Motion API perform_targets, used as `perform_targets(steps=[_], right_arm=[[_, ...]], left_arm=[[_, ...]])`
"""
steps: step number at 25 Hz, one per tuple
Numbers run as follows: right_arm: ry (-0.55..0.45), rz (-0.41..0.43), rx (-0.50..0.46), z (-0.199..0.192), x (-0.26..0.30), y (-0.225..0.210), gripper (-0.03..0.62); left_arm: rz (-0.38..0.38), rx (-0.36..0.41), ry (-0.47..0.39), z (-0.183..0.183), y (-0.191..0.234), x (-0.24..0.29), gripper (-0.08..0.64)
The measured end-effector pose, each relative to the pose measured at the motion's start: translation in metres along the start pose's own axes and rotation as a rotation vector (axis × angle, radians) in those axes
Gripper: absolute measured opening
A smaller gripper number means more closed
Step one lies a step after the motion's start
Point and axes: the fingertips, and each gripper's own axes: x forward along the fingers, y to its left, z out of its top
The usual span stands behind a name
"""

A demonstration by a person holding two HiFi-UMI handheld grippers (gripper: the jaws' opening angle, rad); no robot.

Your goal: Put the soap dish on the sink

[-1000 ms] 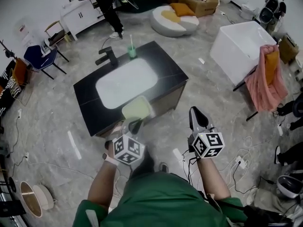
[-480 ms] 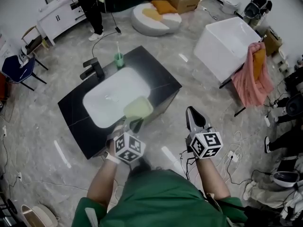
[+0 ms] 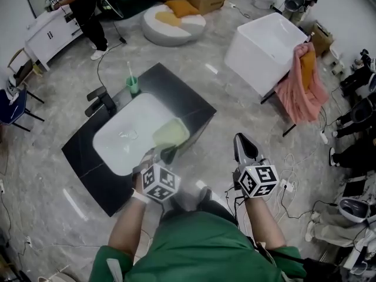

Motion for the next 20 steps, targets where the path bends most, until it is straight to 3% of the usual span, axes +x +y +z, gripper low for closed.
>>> perform_targets(steps=[7,20], right_arm=[[0.011,0.01,0.052,-0.01,0.038,-0.034,0.017],[0.036,0.238,0.099,0.026,0.155,-0.126,0.017]], left_arm=[[0.005,-0.01,0.04,0.003,0.015,0.038,0.021],[0.135,-0.059,0.202,0.061,0.061,0.129,0.021]])
